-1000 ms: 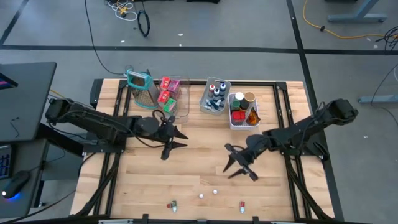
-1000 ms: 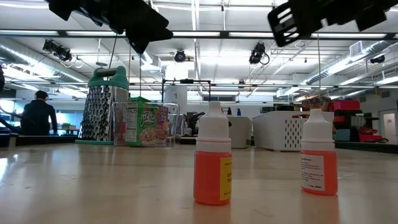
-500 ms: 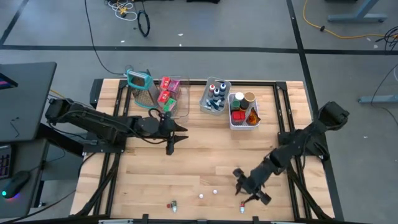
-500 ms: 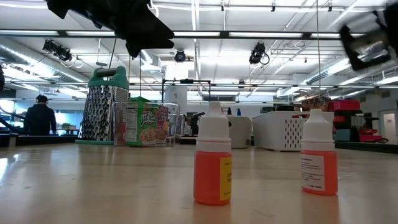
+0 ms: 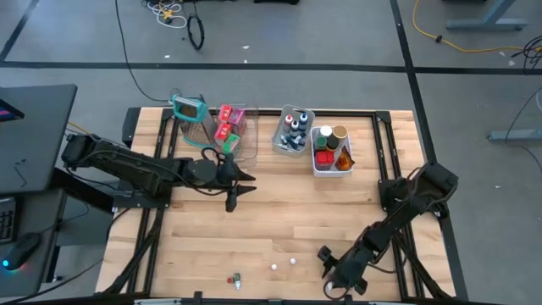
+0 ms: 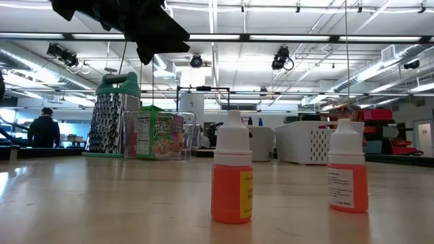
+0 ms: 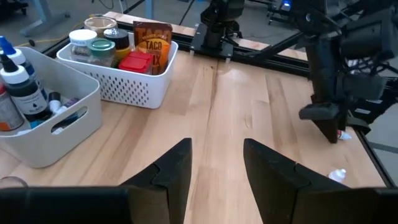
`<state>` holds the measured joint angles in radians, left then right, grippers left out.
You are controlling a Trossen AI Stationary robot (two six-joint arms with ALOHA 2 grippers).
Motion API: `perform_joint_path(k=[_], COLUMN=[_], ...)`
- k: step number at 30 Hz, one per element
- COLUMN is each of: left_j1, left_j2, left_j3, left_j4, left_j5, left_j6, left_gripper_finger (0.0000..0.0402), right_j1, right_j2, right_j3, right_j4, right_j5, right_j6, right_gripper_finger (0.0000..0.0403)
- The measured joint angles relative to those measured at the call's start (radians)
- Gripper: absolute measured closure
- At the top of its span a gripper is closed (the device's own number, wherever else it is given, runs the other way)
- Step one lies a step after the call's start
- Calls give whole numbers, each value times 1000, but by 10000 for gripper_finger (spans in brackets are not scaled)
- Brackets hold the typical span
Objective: Pick & Place Kitchen Items
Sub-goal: Put the small red food coloring bottle into the gray bin
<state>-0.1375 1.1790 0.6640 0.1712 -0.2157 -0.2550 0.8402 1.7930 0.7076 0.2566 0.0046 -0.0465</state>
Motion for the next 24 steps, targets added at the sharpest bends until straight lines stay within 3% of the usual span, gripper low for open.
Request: perform_joint_path(k=[6,16,24], left_j1=[0,0,0], left_j2=[0,0,0], left_j3=[0,0,0], left_j4=[1,1,2], left_j5=[-1,-5,-9], left_j6=[5,8,8], left_gripper_finger=[248,248,248], right_j1=[-2,-35,-151], right_j2=[30,33,25], right_j3=[10,8,7], right_j4=[36,59,54], right_j5=[-6,-32,-24], right_j6=[-24,13,94], right_gripper_finger=[195,286,326])
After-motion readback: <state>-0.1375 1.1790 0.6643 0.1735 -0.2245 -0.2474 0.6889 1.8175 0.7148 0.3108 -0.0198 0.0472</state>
